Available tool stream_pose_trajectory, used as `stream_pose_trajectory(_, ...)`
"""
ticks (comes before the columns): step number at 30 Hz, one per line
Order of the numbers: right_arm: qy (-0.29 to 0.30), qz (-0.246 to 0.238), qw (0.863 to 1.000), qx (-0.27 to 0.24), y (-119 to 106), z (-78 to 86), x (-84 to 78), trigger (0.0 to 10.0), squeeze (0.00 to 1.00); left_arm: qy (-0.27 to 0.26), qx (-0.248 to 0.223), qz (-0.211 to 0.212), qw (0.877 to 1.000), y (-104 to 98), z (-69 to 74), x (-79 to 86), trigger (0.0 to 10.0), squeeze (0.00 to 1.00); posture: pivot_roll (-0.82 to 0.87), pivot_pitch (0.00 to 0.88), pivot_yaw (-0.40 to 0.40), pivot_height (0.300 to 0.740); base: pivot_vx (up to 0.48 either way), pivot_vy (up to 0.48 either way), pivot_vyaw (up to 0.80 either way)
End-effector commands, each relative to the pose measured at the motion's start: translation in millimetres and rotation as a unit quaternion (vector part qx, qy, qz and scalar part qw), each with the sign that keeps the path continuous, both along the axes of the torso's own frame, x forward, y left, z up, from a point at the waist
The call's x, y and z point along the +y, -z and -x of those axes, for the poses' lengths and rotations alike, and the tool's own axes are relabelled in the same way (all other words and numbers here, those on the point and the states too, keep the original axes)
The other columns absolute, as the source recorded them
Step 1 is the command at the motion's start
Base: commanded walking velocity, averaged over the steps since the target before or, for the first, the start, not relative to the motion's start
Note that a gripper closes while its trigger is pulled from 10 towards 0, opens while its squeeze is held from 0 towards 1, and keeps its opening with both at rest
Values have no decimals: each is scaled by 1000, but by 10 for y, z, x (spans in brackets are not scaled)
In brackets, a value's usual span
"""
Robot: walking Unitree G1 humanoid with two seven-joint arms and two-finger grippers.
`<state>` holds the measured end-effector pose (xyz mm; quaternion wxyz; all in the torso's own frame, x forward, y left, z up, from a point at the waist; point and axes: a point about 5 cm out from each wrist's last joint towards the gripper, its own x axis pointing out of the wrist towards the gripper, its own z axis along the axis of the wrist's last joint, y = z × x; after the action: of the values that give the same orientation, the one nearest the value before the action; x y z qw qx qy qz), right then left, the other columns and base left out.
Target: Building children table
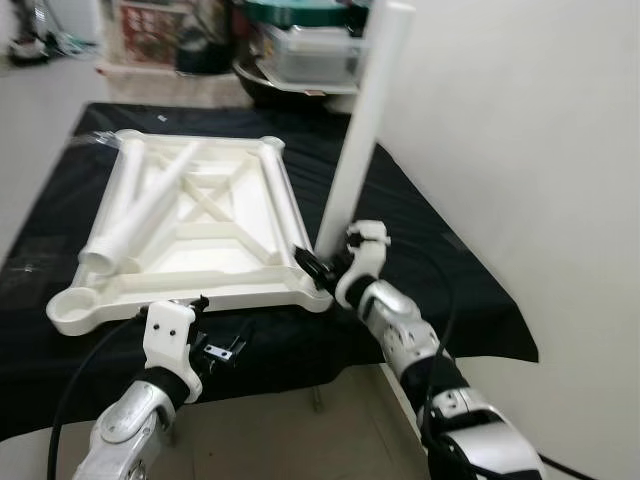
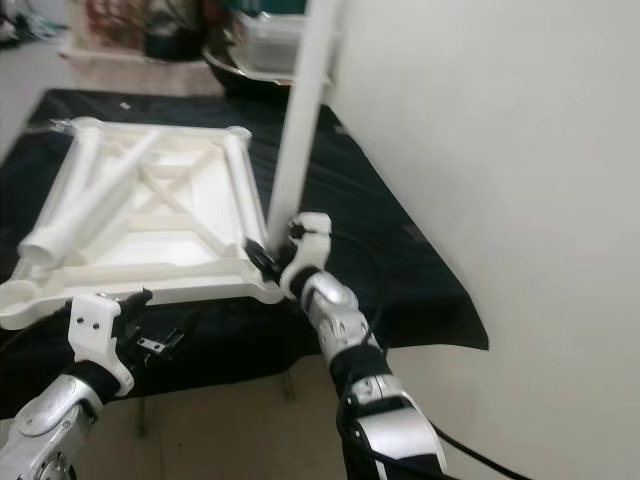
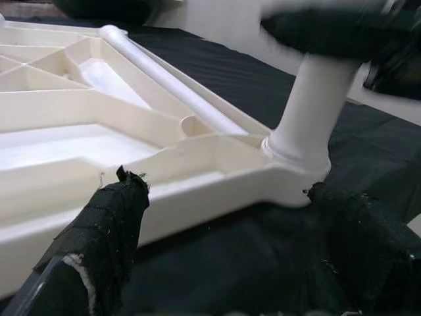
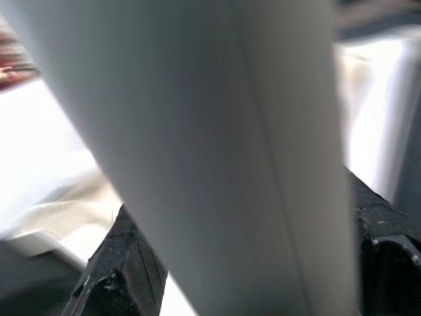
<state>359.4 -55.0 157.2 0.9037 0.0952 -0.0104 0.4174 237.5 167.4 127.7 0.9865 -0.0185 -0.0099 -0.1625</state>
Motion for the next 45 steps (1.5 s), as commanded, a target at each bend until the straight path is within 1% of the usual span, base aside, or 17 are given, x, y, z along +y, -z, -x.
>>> stream_pose_trajectory(1,-85,-3,996,-25,-74,95,130,10000,0,3,4,4,1000,26,8,-18,10000,0,186,0,-167,740,0,0,0)
stream_pose_trajectory(4,-179,27,982,-47,-14,274,208,7176,0,4,4,5,1000,25,8,-23,10000,0,190,0,-171,740,0,0,0)
stream_pose_trajectory(10,-231,55,970,-50,113,415,275,6039,0,4,3,5,1000,24,7,-29,10000,0,198,0,-176,740,0,0,0)
stream_pose_trajectory(11,-226,59,971,-49,168,432,296,0,0,4,3,6,1000,25,10,-30,10000,0,201,0,-177,740,0,0,0)
stream_pose_trajectory(13,-201,64,976,-44,217,390,293,0,0,4,3,6,1000,26,15,-30,10000,0,203,0,-177,740,0,0,0)
stream_pose_trajectory(17,70,118,990,21,333,11,49,0,0,4,2,7,1000,27,25,-28,10000,0,193,0,-174,740,0,0,0)
stream_pose_trajectory(20,314,157,933,82,429,-163,-386,0,0,5,2,9,1000,29,27,-32,10000,0,190,0,-173,740,0,0,0)
stream_pose_trajectory(23,345,168,917,106,508,-128,-484,0,0,6,2,9,1000,31,28,-36,10000,0,191,0,-172,740,0,0,0)
stream_pose_trajectory(24,327,166,926,92,494,-95,-429,10000,0,6,2,9,1000,33,29,-36,10000,0,190,0,-169,740,0,0,0)
stream_pose_trajectory(27,303,157,937,73,462,-64,-356,10000,0,6,3,9,1000,35,28,-35,10000,0,182,0,-158,740,0,0,0)
stream_pose_trajectory(28,283,145,946,57,426,-44,-304,10000,827,8,4,9,1000,39,26,-33,10000,0,179,0,-154,740,0,0,0)
stream_pose_trajectory(29,248,124,960,48,381,-32,-234,10000,1000,10,5,9,1000,44,23,-31,10000,0,184,0,-154,740,0,0,0)
stream_pose_trajectory(32,217,104,970,45,349,-34,-169,10000,1000,12,6,8,1000,47,21,-29,10000,0,186,0,-154,740,0,0,0)
stream_pose_trajectory(33,171,81,981,29,274,-29,-85,10000,247,12,6,8,1000,48,19,-26,10000,0,183,0,-152,740,0,0,0)
stream_pose_trajectory(35,118,65,991,12,196,-16,22,10000,0,12,6,7,1000,48,16,-23,10000,0,185,0,-155,740,0,0,0)
stream_pose_trajectory(42,-167,72,982,-57,108,337,247,10000,0,7,3,8,1000,39,18,-19,10000,0,198,0,-169,740,0,0,0)
stream_pose_trajectory(45,-167,72,982,-57,108,337,247,10000,0,7,3,8,1000,39,18,-19,10000,0,198,0,-169,740,0,0,0)
